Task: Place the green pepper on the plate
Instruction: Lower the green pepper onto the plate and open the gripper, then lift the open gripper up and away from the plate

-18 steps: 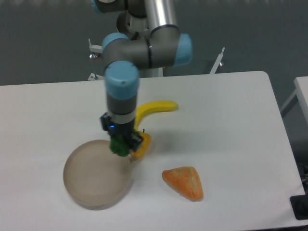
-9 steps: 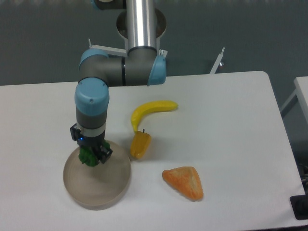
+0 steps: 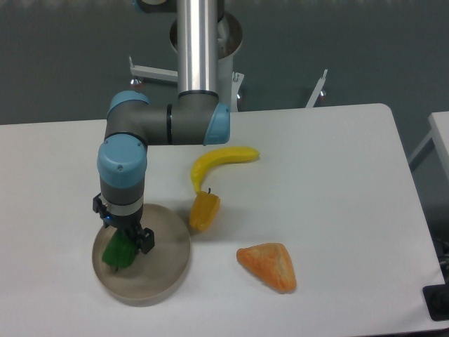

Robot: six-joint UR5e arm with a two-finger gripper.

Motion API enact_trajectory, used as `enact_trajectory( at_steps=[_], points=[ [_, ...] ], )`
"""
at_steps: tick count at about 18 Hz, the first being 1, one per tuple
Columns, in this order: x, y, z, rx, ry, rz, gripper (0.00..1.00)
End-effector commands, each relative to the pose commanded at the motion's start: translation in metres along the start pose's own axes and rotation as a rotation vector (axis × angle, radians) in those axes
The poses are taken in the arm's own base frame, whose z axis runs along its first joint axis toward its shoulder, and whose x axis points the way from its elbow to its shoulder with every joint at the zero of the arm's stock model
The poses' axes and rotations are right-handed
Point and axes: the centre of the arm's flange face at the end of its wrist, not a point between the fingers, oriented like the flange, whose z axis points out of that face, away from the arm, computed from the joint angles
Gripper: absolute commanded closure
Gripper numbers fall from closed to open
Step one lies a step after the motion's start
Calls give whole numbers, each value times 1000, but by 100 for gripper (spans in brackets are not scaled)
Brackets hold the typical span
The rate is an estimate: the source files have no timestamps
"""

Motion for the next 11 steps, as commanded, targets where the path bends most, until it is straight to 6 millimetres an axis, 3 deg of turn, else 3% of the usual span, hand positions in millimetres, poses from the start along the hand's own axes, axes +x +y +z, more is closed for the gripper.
enact_trajectory(
  at_steps=[4,11],
  points=[
    [-49,36,-50,-36,-136,-46,0],
    [-149,131,-95,-80,-185,46,0]
  ],
)
